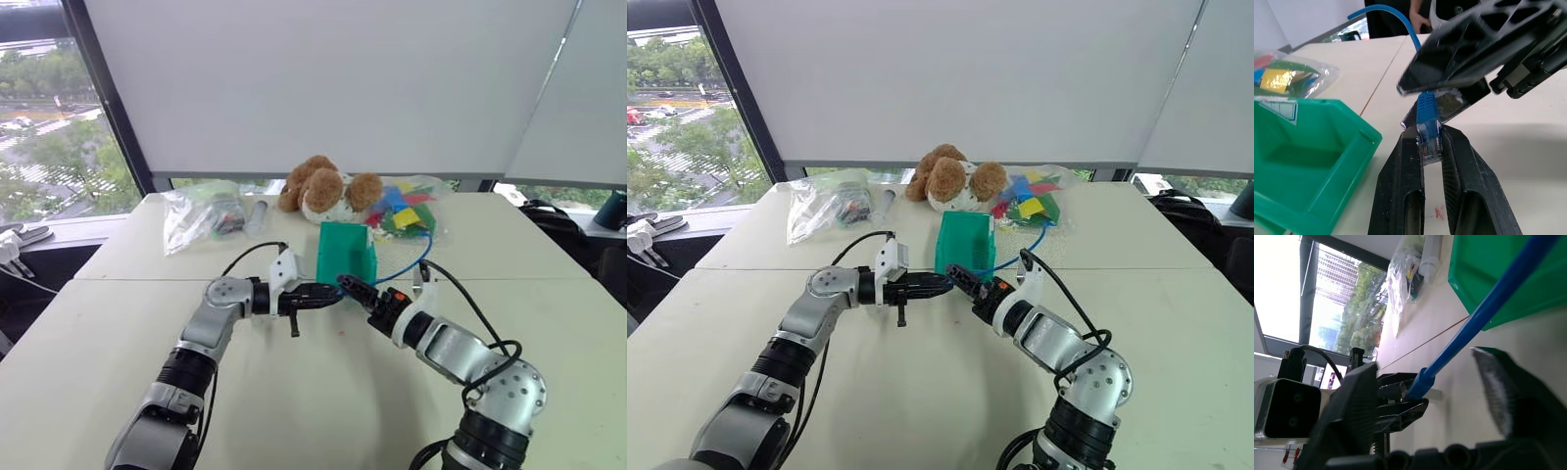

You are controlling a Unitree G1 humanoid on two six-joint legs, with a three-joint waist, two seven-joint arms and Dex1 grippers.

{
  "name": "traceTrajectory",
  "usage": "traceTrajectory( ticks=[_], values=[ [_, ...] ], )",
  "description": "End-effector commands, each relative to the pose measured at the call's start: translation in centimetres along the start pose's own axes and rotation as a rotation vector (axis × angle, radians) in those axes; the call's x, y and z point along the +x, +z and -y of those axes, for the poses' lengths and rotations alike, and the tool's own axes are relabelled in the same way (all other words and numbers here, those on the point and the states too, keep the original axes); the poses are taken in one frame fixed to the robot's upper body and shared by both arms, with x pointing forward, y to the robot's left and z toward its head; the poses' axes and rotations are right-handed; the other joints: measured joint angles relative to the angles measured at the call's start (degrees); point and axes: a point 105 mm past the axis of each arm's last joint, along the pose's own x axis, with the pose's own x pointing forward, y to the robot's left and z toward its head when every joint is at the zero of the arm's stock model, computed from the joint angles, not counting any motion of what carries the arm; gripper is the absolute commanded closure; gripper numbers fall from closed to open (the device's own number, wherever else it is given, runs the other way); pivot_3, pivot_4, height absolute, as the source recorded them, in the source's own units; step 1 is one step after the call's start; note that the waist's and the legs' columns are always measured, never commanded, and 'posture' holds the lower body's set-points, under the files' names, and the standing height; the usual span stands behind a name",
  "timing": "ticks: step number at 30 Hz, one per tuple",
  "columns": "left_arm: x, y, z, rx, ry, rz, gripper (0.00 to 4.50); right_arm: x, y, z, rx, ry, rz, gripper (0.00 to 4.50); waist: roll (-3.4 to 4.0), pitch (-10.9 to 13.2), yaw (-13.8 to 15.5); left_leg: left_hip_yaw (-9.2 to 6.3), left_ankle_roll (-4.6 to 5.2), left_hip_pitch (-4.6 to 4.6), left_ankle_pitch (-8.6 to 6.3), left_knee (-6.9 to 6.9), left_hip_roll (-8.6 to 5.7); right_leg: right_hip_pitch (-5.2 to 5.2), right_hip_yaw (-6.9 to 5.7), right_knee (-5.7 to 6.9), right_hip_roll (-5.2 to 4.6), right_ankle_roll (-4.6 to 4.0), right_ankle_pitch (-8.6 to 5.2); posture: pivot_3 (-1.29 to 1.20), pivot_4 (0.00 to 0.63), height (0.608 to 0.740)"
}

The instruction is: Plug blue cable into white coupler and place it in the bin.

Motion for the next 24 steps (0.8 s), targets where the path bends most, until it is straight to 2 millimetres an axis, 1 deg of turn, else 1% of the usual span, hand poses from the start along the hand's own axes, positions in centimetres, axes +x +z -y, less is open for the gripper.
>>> traceTrajectory(
  ticks=[1,3,4,9,12,17,18,20,21,24],
  values=[
    [0.3,1.3,-0.4,0.052,0.005,0.028,4.5,0.2,0.0,-1.2,-0.007,0.053,0.003,2.92,0.0,0.0,0.0,0.0,0.0,0.0,0.0,0.0,0.0,0.0,0.0,0.02,0.01,0.0,0.0,0.0,0.15,0.74],
    [0.4,1.4,-0.4,0.055,0.006,0.029,4.5,0.3,-0.1,-1.3,-0.005,0.055,-0.001,4.05,0.0,0.0,0.0,-0.01,0.0,0.0,0.0,0.0,0.0,0.0,0.0,0.02,0.01,0.0,0.0,0.0,0.15,0.74],
    [0.5,1.4,-0.4,0.055,0.008,0.029,4.5,0.3,-0.2,-1.4,-0.005,0.056,-0.002,4.46,0.01,0.0,0.0,0.0,0.0,0.0,0.0,0.0,0.0,0.0,0.01,0.01,0.0,0.0,0.0,0.0,0.15,0.74],
    [0.6,1.3,-0.4,0.057,0.012,0.027,4.5,0.4,-0.2,-1.7,-0.005,0.067,-0.002,4.46,0.01,0.0,0.1,0.0,0.0,0.0,0.0,0.0,0.0,0.0,0.02,0.01,0.0,0.01,-0.01,0.0,0.15,0.74],
    [0.4,1.1,-0.2,0.031,-0.003,0.014,4.5,0.3,0.4,-2.0,-0.014,0.07,0.017,4.46,0.01,0.0,0.0,0.0,0.0,0.0,0.0,0.0,0.0,0.0,0.02,0.0,0.01,0.0,-0.01,0.0,0.15,0.74],
    [-0.7,1.2,-0.3,-0.013,-0.008,0.006,2.04,-0.1,1.9,-2.4,-0.04,0.076,0.051,4.5,0.01,0.0,0.0,0.0,0.0,0.0,0.0,0.0,0.01,0.0,0.02,-0.01,0.01,0.01,-0.01,0.0,0.15,0.74],
    [-1.0,1.3,-0.3,-0.014,-0.008,-0.002,1.46,-0.2,2.2,-2.5,-0.051,0.079,0.055,4.5,0.01,0.0,0.0,0.0,0.0,0.0,0.0,0.0,0.01,0.0,0.02,-0.01,0.01,0.01,-0.01,0.0,0.15,0.74],
    [-2.0,1.3,-0.4,-0.019,-0.007,-0.021,0.44,-0.4,2.8,-2.8,-0.084,0.087,0.057,4.5,0.02,0.0,0.0,0.0,0.01,0.0,0.0,0.0,0.01,0.0,0.02,-0.02,0.01,0.01,-0.02,0.0,0.15,0.74],
    [-2.6,1.4,-0.4,-0.024,-0.007,-0.03,0.04,-0.5,3.0,-3.0,-0.109,0.093,0.054,4.5,0.03,0.0,-0.1,0.0,0.01,0.0,0.0,-0.01,0.02,-0.01,0.02,-0.02,0.01,0.01,-0.02,0.0,0.15,0.74],
    [-4.8,2.2,-1.1,-0.025,0.014,-0.047,0.04,-1.0,3.5,-3.7,-0.281,0.112,0.001,4.5,0.11,0.1,-0.1,0.0,0.01,0.0,0.0,-0.02,0.04,-0.01,0.03,-0.04,0.03,0.0,-0.03,0.0,0.15,0.74]
  ],
)
